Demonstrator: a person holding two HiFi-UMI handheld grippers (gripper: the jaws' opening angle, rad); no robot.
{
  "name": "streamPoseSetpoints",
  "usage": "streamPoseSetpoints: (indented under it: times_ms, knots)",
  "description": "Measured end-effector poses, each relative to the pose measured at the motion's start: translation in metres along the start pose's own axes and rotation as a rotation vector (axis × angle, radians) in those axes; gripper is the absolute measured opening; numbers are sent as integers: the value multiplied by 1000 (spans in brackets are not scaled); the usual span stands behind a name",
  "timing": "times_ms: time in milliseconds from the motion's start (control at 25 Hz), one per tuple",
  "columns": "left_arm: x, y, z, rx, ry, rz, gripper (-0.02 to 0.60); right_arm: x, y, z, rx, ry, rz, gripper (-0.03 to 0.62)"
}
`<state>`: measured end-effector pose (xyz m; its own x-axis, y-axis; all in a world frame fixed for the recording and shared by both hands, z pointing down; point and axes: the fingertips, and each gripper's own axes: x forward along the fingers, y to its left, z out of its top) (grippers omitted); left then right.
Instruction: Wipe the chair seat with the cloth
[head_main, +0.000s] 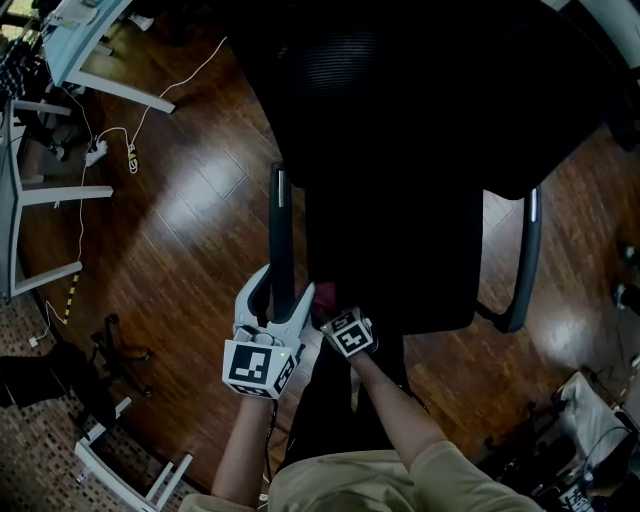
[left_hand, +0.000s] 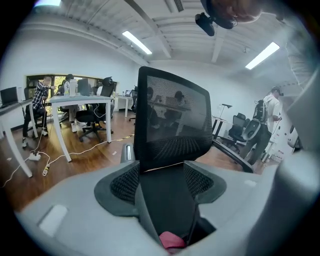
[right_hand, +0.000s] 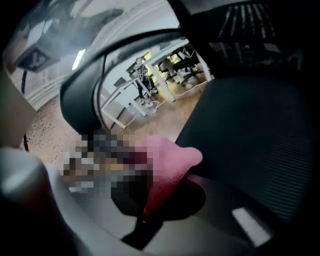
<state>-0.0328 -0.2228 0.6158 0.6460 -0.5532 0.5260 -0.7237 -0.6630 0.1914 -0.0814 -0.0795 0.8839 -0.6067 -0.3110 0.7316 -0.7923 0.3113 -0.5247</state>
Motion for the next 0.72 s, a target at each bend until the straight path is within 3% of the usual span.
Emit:
streamPoseSetpoints:
  times_ms: [80,200,320,440,520,600,720]
  knots:
    - [-4,2,4,12,-1,-1,262,4,-17,-15,14,60,-80,18]
    - [-8,4,-1,26,6,-7,262,-24,-67,-33,28,49,-228,17]
    - [-2,-11,-15,19,22,-29,262,-87,-132,-59,36,53,-459,17]
    - [6,-38,-22,-6,18,-78,262,-175,-210,-105,209,67,-744,17]
    - [10,-53,-23,-20,12,-108,262,-222,-249,-137,367,57,-887,17]
    - [14,-64,-26,-28,8,-139,262,-245,-271,-155,468,44,-943,17]
    - [14,-71,-32,-18,12,-166,262,-239,-267,-148,479,24,-917,17]
